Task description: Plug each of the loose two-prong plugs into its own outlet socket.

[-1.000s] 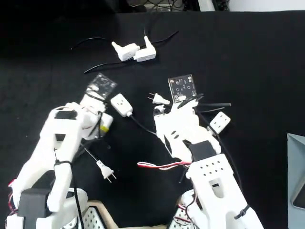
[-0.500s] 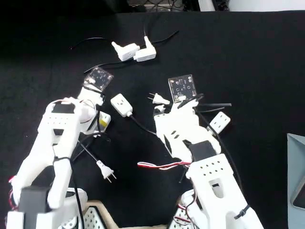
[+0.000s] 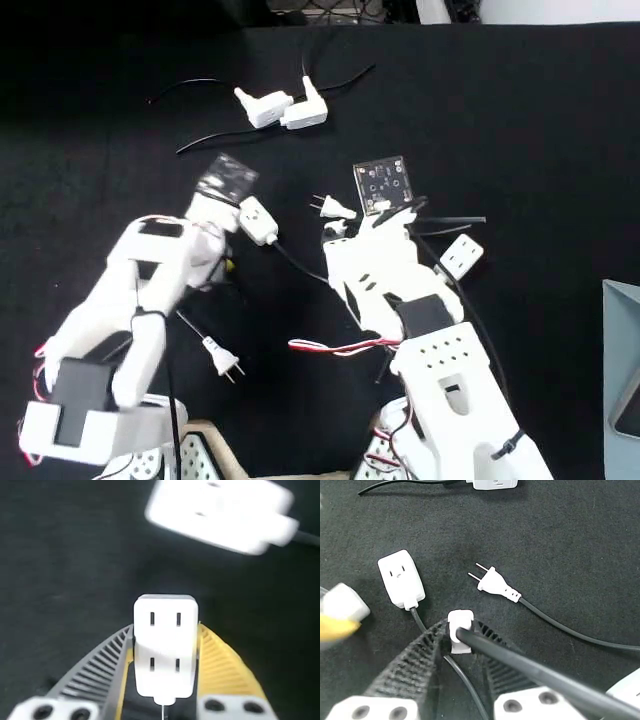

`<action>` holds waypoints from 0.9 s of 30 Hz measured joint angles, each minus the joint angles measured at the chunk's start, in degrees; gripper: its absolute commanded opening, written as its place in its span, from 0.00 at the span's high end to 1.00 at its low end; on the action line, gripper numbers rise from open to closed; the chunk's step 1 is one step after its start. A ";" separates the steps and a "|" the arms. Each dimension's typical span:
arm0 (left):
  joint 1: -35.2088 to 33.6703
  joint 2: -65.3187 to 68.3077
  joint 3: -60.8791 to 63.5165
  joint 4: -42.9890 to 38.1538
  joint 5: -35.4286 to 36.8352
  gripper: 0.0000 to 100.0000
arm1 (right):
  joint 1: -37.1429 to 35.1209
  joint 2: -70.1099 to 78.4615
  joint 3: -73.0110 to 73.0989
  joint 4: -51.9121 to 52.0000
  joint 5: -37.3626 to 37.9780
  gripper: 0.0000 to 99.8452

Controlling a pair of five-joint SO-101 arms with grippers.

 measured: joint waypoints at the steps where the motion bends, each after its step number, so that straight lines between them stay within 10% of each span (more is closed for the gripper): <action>1: 1.76 -1.05 0.53 1.14 0.00 0.93 | 0.00 0.00 0.00 0.00 0.00 0.99; 10: 10.46 -15.30 7.30 5.27 3.52 0.70 | 0.00 0.00 0.00 0.00 0.00 0.99; 27: -11.25 -39.65 15.38 11.96 14.33 0.72 | -12.13 0.00 0.00 0.00 3.25 0.99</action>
